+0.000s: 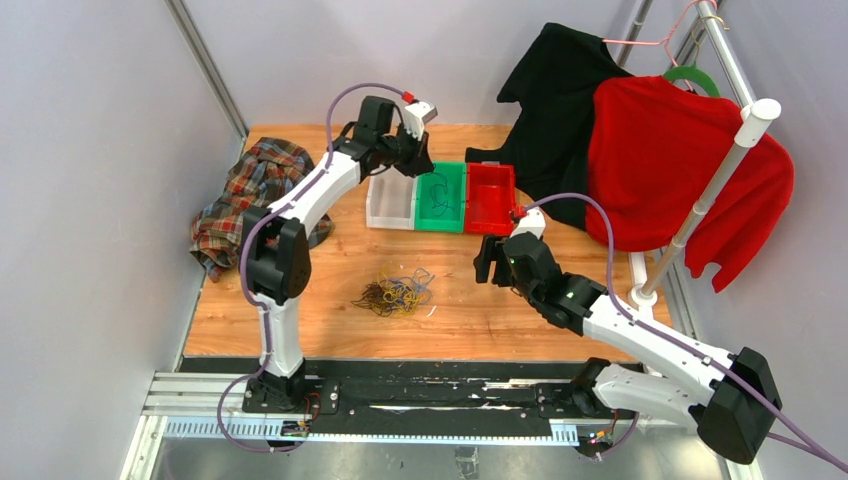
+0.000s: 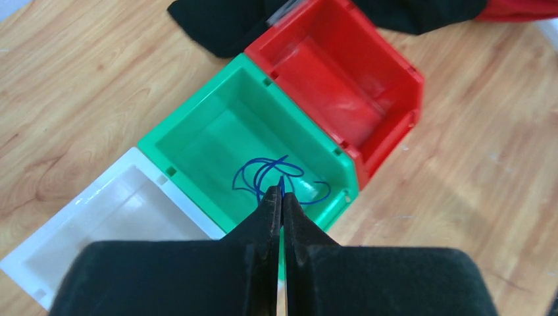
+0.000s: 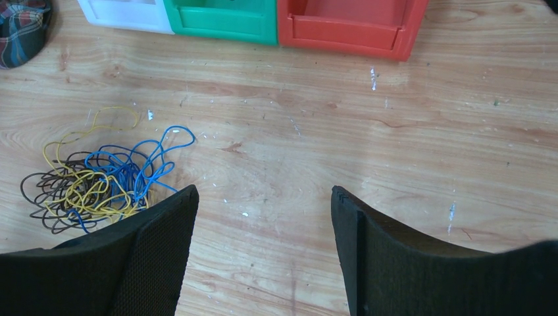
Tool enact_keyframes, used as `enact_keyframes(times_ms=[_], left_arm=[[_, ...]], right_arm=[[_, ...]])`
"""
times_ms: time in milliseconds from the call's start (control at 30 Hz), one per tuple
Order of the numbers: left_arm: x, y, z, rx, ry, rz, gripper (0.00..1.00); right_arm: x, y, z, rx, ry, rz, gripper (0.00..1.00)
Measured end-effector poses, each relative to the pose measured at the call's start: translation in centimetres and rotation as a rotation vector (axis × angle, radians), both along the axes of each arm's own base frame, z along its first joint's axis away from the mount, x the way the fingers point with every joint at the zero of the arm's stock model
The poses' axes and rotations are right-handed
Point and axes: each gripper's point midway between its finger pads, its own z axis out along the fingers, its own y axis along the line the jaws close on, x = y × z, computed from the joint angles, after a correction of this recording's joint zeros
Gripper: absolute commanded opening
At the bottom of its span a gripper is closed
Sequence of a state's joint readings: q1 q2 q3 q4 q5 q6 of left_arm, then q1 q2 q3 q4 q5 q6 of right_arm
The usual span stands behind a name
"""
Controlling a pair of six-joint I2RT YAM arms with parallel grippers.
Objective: Untangle the cables
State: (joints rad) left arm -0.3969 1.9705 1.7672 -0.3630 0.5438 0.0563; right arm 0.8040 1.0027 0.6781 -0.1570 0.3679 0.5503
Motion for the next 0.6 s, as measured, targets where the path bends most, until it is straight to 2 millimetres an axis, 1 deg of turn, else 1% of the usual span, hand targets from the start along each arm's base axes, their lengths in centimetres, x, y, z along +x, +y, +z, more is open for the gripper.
enact_keyframes(times_ms=[67, 100, 133, 167, 233, 267, 333, 433, 500, 600], left_arm=[[0.6, 0.1, -1.8, 0.042, -0.004, 0.006, 0.01], [0.6, 0.1, -2.5, 0.060, -0.010, 0.006, 0.03], [0.7, 0.1, -3.0, 0.075, -0.013, 0.008, 0.16], [0.7, 0.1, -3.5, 0.091, -0.021, 0.010, 0.33], [0.7, -0.1, -4.1, 0.111, -0.042, 0.008, 0.62], [0.6, -0.3, -4.2, 0.114, -0.045, 0.008, 0.71], [0.5, -0.5, -4.2, 0.128, -0.058, -0.001, 0.84], [0.1, -0.3, -4.2, 0.153, -0.057, -0.026, 0.93], [-0.8, 0.1, -4.3, 0.180, -0.042, -0.046, 0.97], [-2.9, 1.2, -3.7, 0.222, -0.017, -0.092, 0.98]], right_arm=[[0.0, 0.1, -0.1, 0.001, 0.003, 0.003, 0.73], [0.0, 0.1, -0.1, 0.002, 0.004, 0.006, 0.73], [-0.1, 0.1, -0.1, 0.003, 0.005, 0.007, 0.73], [-0.1, 0.2, -0.1, 0.004, 0.006, 0.009, 0.73], [-0.2, 0.3, -0.1, 0.010, 0.010, 0.013, 0.73], [-0.2, 0.4, -0.1, 0.014, 0.012, 0.015, 0.73], [-0.2, 0.4, -0.1, 0.016, 0.016, 0.017, 0.73], [-0.2, 0.6, -0.2, 0.017, 0.021, 0.020, 0.74], [-0.2, 0.6, -0.3, 0.015, 0.024, 0.022, 0.74], [-0.1, 0.8, -0.1, 0.017, 0.025, 0.026, 0.74]])
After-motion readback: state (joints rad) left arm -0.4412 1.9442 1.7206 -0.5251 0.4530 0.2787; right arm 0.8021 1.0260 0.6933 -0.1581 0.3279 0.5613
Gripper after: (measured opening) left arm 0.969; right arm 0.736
